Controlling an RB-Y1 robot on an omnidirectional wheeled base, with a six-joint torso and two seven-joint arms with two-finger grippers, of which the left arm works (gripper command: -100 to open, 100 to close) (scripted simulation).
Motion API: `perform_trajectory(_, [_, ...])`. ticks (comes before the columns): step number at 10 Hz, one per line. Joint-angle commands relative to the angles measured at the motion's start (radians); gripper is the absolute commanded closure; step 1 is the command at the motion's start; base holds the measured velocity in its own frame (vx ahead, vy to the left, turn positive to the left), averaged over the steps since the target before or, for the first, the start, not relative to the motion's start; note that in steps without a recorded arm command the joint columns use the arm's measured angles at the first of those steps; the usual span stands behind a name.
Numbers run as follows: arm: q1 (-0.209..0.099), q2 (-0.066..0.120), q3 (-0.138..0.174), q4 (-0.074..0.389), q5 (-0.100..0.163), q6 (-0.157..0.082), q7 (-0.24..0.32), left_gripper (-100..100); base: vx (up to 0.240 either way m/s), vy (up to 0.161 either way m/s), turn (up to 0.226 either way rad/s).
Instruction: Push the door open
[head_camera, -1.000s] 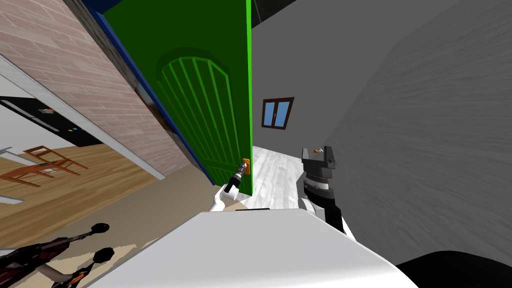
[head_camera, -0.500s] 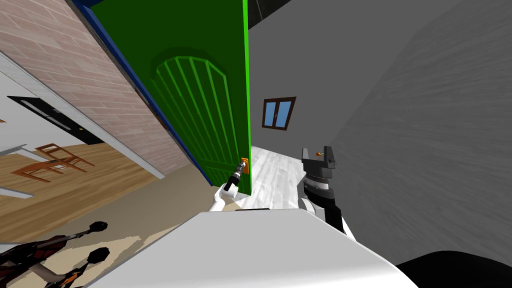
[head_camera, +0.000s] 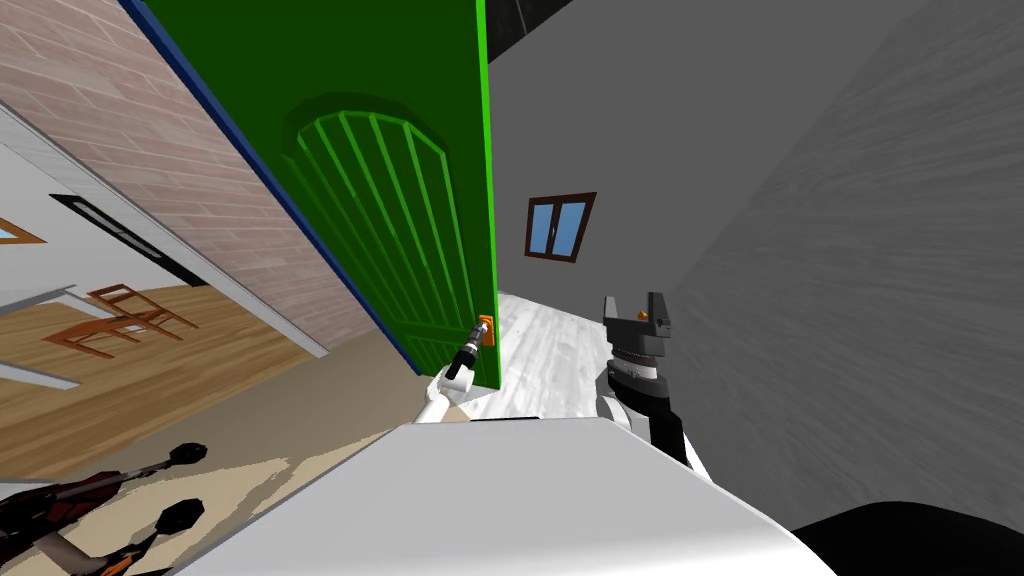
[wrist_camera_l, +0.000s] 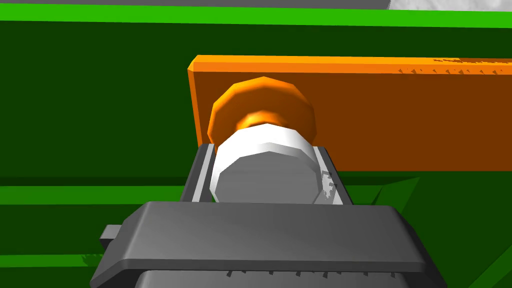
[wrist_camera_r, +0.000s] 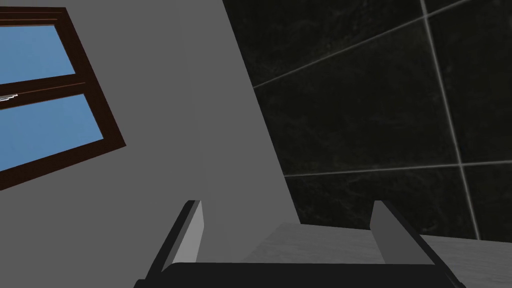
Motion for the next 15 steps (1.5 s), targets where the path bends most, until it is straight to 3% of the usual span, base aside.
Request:
perform_trajectory(1, [-0.014,0.007,0.029,0.004,0.003,-0.003,-0.003,100,0.12,-0.113,0.081])
perform_trajectory(8, [-0.045,-0.023,0.121,0.052,0.007,-0.006,-0.024,100,0.135,-0.15,0.066])
perform_trajectory(9, [-0.041,-0.017,0.117,0.05,0.006,-0.003,-0.023,100,0.054,-0.045,0.036])
perform_trajectory(15, [-0.049,0.006,0.175,0.06,0.014,-0.007,-0.035,100,0.156,-0.063,0.037])
